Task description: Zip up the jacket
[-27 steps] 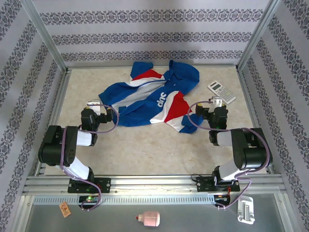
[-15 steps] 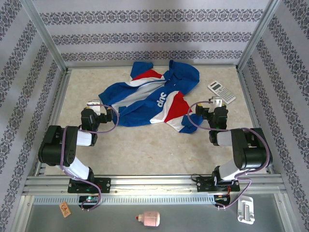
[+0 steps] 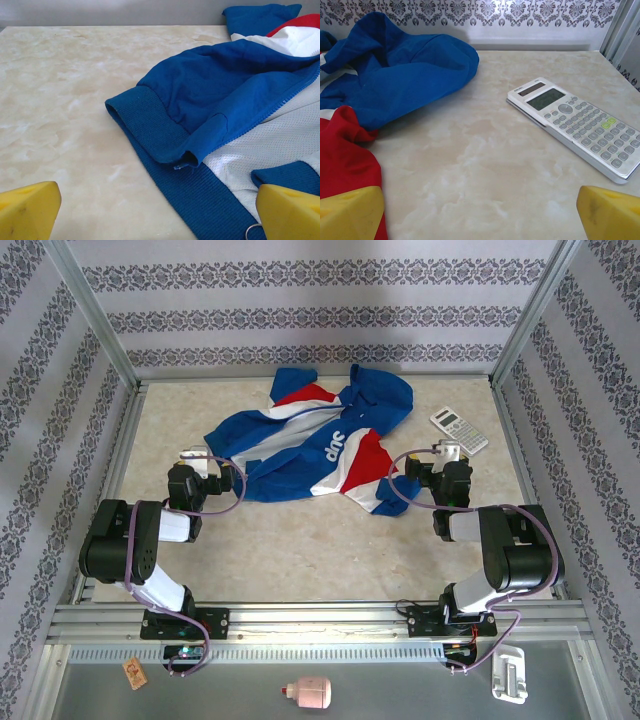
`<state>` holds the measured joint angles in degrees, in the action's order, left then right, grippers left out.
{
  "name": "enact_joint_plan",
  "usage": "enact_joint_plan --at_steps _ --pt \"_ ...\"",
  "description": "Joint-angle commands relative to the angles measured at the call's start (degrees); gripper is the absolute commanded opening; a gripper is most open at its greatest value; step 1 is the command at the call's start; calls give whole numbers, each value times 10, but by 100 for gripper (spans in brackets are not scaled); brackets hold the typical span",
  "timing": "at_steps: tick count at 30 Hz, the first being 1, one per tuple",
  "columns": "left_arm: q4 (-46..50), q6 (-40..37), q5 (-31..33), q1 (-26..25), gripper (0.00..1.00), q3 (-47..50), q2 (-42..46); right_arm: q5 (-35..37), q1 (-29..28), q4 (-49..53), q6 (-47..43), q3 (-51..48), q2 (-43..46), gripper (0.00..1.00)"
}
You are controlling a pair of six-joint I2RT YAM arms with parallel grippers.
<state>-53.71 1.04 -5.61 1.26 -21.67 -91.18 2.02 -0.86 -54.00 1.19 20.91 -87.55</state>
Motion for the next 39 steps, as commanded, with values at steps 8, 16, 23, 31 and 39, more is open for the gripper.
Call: enact_joint_plan --at_steps 8,16,23,31,39 --pt "3 -6 2 3 100 -8 1 -9 1 -8 6 5 -3 98" --pt "1 1 16 3 100 2 26 -38 1 -20 -5 -4 4 98" --pt "182 2 26 3 100 -63 105 -3 -21 21 -21 -9 82 98" --pt "287 55 -45 4 97 -172 117 62 -92 168 -48 36 168 97" --pt "424 127 -158 1 75 -368 -29 51 -143 353 102 189 99 76"
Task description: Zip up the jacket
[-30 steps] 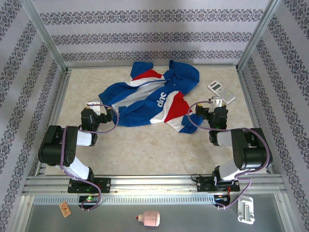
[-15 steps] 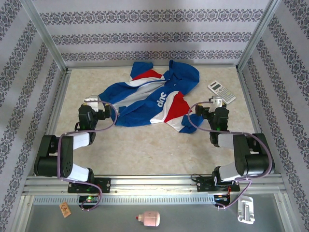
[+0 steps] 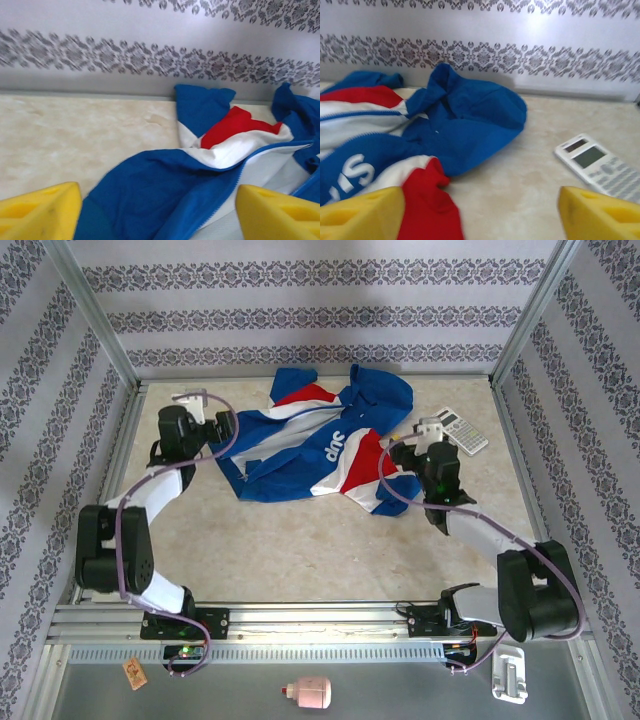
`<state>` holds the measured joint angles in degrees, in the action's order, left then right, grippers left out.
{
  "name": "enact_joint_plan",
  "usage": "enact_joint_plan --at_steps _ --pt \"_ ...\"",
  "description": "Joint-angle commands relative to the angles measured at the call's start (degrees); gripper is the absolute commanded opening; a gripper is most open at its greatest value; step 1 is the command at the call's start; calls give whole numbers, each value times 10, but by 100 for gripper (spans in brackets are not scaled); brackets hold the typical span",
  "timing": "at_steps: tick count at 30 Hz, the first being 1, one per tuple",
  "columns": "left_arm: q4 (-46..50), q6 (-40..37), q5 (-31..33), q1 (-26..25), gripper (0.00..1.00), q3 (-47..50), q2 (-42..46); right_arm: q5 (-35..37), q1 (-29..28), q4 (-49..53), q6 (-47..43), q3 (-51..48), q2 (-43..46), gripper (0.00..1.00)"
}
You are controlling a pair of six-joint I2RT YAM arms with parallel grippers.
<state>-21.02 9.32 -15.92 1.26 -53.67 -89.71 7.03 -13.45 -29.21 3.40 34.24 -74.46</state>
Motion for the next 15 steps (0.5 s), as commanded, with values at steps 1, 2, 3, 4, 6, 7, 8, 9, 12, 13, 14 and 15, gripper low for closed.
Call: enact_joint_plan --at_steps 1,2,3,4,6,7,8,9,12,13,14,15 --pt "126 53 -57 -1 73 -76 -66 -5 -26 145 110 87 -53 73" --pt "147 58 -58 -3 71 -100 -87 -12 -37 184 132 119 -75 72" --pt "161 62 -60 -5 70 -117 -104 -16 -47 217 150 148 -96 71" --pt "176 67 -61 -7 68 -136 -122 -17 -56 250 170 179 -120 70" --pt "209 82 -64 -9 63 -169 -160 -46 -70 277 218 221 -166 72" --pt "224 94 -65 -9 61 -182 -176 -68 -73 280 237 235 -186 71" --pt "246 110 -64 -9 59 -199 -194 -90 -76 285 260 251 -210 68" --pt "268 122 -74 -10 55 -214 -212 -105 -82 289 279 267 -233 65" --pt "312 133 -105 -17 45 -238 -254 -116 -115 303 300 304 -292 61" --pt "320 136 -107 -21 43 -238 -262 -112 -125 314 298 316 -309 61" --pt "327 141 -107 -25 42 -233 -270 -103 -138 331 295 331 -326 59" --pt "327 145 -107 -28 41 -222 -273 -94 -149 353 291 347 -345 57"
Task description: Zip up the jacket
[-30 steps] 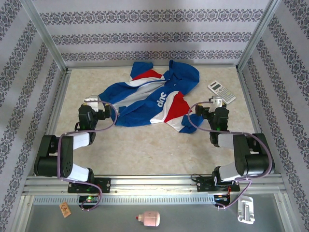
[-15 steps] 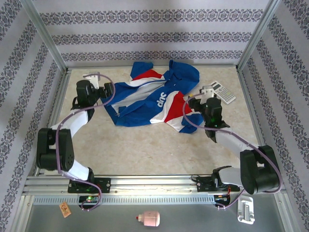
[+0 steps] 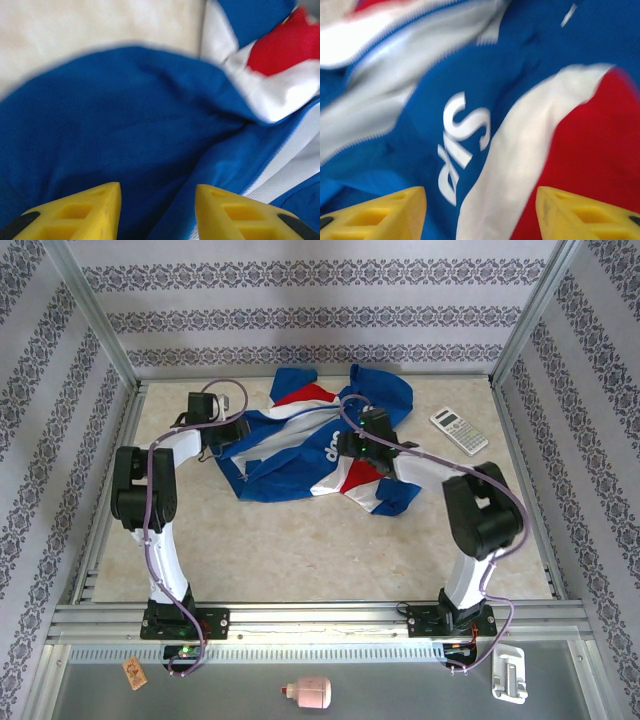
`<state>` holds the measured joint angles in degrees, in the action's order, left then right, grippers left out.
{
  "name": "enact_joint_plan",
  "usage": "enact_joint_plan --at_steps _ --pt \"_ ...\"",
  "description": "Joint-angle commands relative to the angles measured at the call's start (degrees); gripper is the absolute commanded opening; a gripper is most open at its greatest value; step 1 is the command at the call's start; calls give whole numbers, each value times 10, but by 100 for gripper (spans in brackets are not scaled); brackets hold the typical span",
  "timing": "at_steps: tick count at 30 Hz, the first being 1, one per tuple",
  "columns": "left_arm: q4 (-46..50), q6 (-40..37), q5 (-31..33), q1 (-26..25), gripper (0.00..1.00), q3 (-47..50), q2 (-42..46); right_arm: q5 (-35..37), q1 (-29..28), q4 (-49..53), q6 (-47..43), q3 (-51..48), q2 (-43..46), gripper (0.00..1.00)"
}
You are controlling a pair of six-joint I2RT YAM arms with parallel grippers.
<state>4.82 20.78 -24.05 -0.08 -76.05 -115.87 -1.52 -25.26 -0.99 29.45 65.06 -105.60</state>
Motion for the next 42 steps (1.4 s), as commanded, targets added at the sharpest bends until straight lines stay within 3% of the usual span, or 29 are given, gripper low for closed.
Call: enact_joint_plan --at_steps 1,7,11,19,24,28,33,37,42 --pt "68 34 -27 -18 41 13 -12 -1 -40 89 27 53 -48 55" --pt "60 52 -19 -23 35 112 16 23 -67 226 -2 160 -137 33" --pt "37 68 -15 -24 32 203 58 28 -63 250 -7 181 -157 22" --pt "8 107 -20 -68 32 382 205 28 -39 287 -52 255 -203 18" --pt "-2 159 17 -162 32 457 305 20 -30 347 -91 347 -236 16" --pt "94 133 66 -192 34 429 395 42 -32 353 -112 330 -181 24" --pt "204 35 131 -191 46 329 480 55 -38 370 -127 293 -95 35" --pt "213 -19 136 -185 52 246 434 57 -53 377 -115 249 -53 36" --pt "213 -46 77 -170 51 109 277 30 -82 349 -69 196 -38 35"
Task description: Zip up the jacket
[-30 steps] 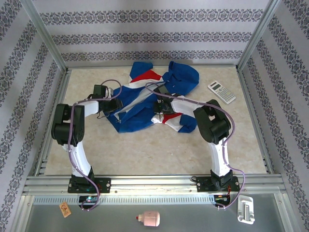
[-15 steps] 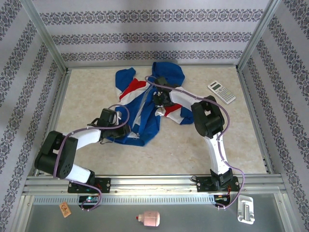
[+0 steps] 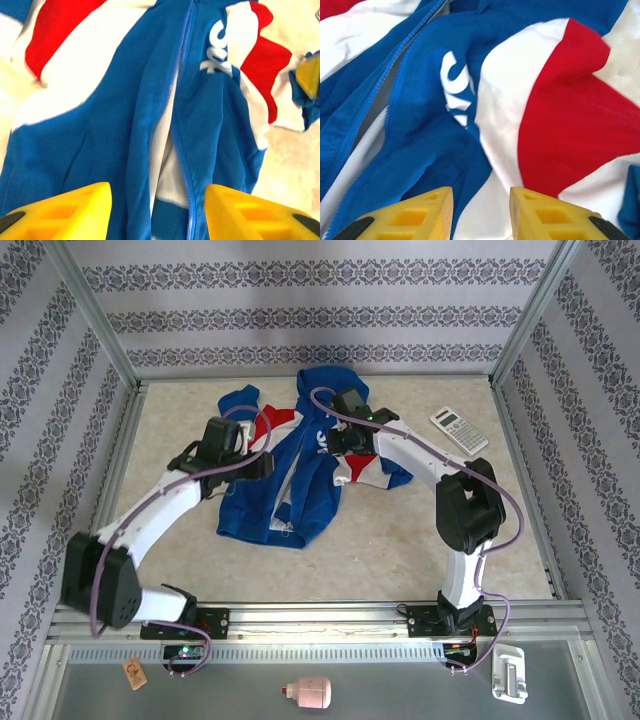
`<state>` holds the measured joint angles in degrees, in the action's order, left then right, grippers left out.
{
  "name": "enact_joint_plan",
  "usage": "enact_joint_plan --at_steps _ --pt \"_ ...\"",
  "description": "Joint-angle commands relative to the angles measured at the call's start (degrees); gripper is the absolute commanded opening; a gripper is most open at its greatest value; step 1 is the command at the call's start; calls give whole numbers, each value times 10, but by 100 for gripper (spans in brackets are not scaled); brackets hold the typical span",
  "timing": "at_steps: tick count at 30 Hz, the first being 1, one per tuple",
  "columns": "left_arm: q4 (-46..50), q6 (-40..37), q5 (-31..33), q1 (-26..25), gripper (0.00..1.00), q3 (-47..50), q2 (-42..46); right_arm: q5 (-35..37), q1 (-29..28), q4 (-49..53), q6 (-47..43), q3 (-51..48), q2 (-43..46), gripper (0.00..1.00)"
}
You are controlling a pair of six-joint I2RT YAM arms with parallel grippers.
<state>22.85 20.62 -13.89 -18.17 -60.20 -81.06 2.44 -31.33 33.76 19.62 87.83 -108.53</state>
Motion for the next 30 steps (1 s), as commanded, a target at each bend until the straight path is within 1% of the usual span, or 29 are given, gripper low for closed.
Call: enact_joint_plan --at_steps 1,4,6,8,12,15,20,28,30 --pt "31 -46 -38 13 50 -75 -104 -13 -29 -3 36 -36 -12 35" --pt "32 -50 -68 16 47 -152 -206 -24 -55 -16 53 -40 -34 34" --pt "35 -44 -82 21 45 -184 -258 -41 -68 -27 65 -43 -51 32" --pt "28 -32 -89 24 43 -196 -296 -55 -75 -39 75 -47 -67 31" --pt "-8 -11 -94 34 43 -171 -331 -67 -70 -47 82 -49 -100 29" --pt "-25 3 -92 49 42 -138 -337 -72 -53 -47 77 -44 -121 27" --pt "-63 27 -95 75 39 -59 -319 -57 -32 -29 53 -25 -145 26" --pt "-94 46 -82 96 38 41 -275 -44 11 -4 21 12 -157 24" --pt "-94 48 -78 97 36 55 -265 -38 16 5 9 27 -163 24"
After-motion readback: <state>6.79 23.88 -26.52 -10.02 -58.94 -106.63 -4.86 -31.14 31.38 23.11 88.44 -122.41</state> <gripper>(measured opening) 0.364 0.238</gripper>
